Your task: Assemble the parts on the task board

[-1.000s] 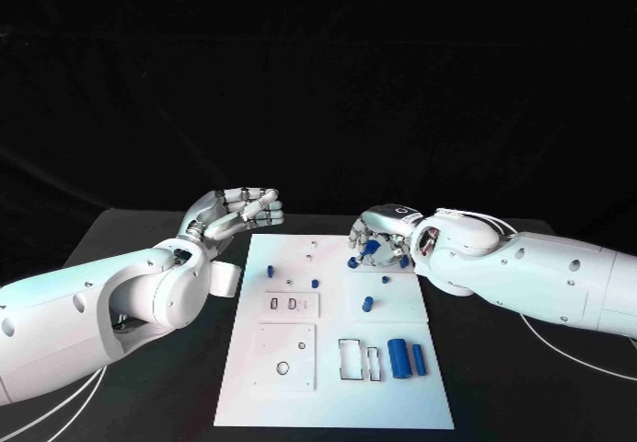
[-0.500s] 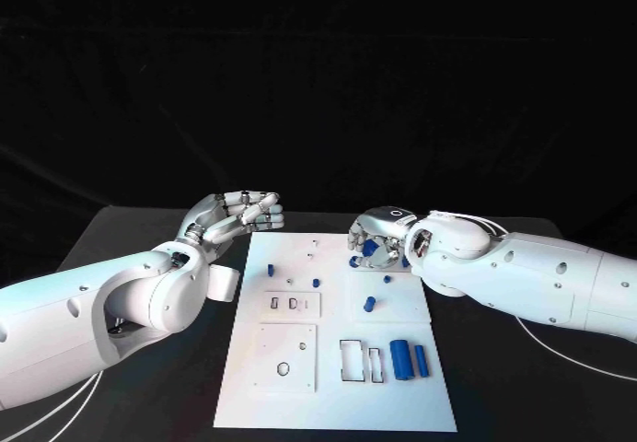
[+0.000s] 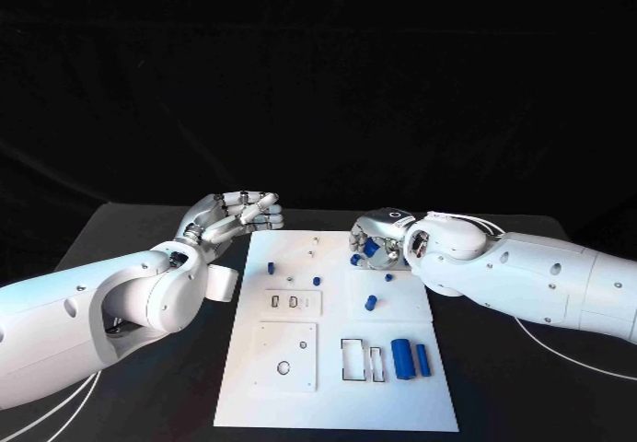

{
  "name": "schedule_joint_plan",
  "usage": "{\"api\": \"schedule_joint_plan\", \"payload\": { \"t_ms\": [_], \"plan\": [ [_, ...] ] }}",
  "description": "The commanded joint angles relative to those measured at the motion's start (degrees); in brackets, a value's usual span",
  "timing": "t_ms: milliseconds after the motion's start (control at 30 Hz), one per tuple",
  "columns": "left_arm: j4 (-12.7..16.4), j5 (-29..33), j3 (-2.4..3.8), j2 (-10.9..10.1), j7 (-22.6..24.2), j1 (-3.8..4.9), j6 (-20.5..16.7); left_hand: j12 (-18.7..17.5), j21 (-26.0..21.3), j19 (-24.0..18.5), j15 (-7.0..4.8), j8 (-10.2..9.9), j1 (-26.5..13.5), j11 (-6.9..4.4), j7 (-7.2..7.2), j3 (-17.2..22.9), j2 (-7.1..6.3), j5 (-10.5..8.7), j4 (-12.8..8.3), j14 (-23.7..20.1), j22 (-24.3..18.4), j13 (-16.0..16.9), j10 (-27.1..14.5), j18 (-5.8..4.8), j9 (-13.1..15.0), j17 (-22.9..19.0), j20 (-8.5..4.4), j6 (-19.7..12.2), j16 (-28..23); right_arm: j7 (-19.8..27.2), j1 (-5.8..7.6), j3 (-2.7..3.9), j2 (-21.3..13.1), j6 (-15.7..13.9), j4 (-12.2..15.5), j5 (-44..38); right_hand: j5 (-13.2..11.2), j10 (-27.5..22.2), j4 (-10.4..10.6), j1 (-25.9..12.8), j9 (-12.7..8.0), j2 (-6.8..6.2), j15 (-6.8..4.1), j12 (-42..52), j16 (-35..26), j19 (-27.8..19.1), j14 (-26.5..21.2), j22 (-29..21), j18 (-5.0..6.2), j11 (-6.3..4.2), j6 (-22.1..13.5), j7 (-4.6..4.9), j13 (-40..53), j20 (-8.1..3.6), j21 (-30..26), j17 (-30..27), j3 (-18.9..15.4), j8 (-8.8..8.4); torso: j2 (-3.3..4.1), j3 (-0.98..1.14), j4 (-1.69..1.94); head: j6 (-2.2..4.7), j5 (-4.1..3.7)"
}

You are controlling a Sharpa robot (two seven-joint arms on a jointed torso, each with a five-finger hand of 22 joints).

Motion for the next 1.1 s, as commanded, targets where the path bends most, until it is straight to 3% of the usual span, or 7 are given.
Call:
{"api": "schedule_joint_plan", "payload": {
  "t_ms": [33,467,667,700,833,1100],
  "plan": [
    [0.2,-0.2,0.08,0.0,-0.1,0.09,1.2,-0.4,0.1,0.3,0.08,0.1,-0.4,0.12,0.61,-0.5,0.09,-0.29,0.0,0.3,-0.1,0.1,0.4,0.70,0.1,0.1,0.06,0.3,0.4,-0.4,-0.13,-0.03,0.2,1.4,0.0,-1.3,0.0,-0.1,0.4,0.5,0.2,0.12,0.35,0.1,0.6,0.4,2.8,1.0,-0.50,0.04,0.0,0.13,0.1,0.19,0.8,0.6,0.1,-0.25,0.22,-0.01,0.02,0.00,0.01],
    [0.2,-0.1,0.11,-0.2,-0.6,0.12,1.2,-0.6,0.0,0.4,0.11,0.0,-0.7,0.19,0.74,-1.0,0.15,-0.54,0.2,0.3,-0.2,0.0,0.3,0.68,0.0,0.2,0.06,0.0,0.3,0.4,-0.33,-0.04,0.3,0.7,0.3,-0.2,-0.5,1.5,1.6,0.9,1.2,1.69,0.16,0.8,2.8,1.3,3.3,5.6,-1.01,-0.37,0.9,-0.36,0.3,0.11,4.4,2.7,1.0,0.30,0.56,0.00,-0.01,-0.03,0.01],
    [0.2,-0.1,0.11,-0.2,-0.8,0.13,1.2,-0.7,0.0,0.4,0.12,-0.1,-0.7,0.21,0.78,-1.1,0.16,-0.56,0.2,0.3,-0.2,0.0,0.3,0.68,0.0,0.2,0.06,-0.1,0.3,0.3,-0.34,-0.04,0.4,0.1,0.3,-0.1,-3.2,3.1,2.0,2.3,2.5,3.38,-0.31,1.3,3.6,1.3,3.3,7.4,-1.13,-0.93,2.2,-1.04,0.6,-0.19,5.8,3.2,3.2,1.32,0.70,-0.01,-0.01,-0.06,-0.01],
    [0.2,-0.1,0.11,-0.2,-0.8,0.14,1.2,-0.7,0.0,0.4,0.12,-0.1,-0.7,0.21,0.78,-1.1,0.16,-0.56,0.2,0.3,-0.2,0.0,0.3,0.68,0.0,0.2,0.06,-0.1,0.3,0.2,-0.34,-0.04,0.4,-0.4,0.2,0.0,-4.9,3.7,1.9,2.9,3.0,3.89,-0.56,1.5,3.8,1.3,3.3,7.8,-1.17,-1.18,2.7,-1.31,0.8,-0.37,6.1,3.3,4.1,1.77,0.71,-0.01,-0.01,-0.06,-0.01],
    [0.2,-0.1,0.12,-0.2,-0.9,0.15,1.2,-0.8,0.0,0.4,0.13,-0.2,-0.7,0.25,0.84,-1.2,0.20,-0.58,0.3,0.2,-0.3,0.0,0.3,0.67,0.0,0.3,0.06,-0.3,0.3,-0.6,-0.36,-0.04,0.4,-2.9,0.3,0.0,-6.5,4.9,1.8,3.9,4.5,5.07,-0.95,1.8,4.3,1.5,3.4,9.5,-1.36,-1.66,3.3,-1.63,1.2,-0.71,7.3,3.6,6.7,2.81,0.73,0.00,-0.06,-0.10,0.01],
    [0.0,0.0,0.12,-0.3,-1.1,0.16,0.8,-1.0,-0.1,0.5,0.17,-0.5,-0.6,0.35,1.02,-1.6,0.31,-0.47,0.2,0.3,-0.4,0.0,0.1,0.66,-0.1,0.4,0.08,-0.9,0.3,-2.5,-0.38,-0.03,-0.1,-7.9,1.5,-0.7,-7.4,5.8,1.5,3.8,6.3,4.78,-1.21,2.0,4.7,1.5,3.4,10.5,-1.45,-2.04,3.6,-1.89,1.7,-0.93,8.1,3.7,8.1,3.92,0.81,0.04,-0.04,0.05,0.27]
  ]
}}
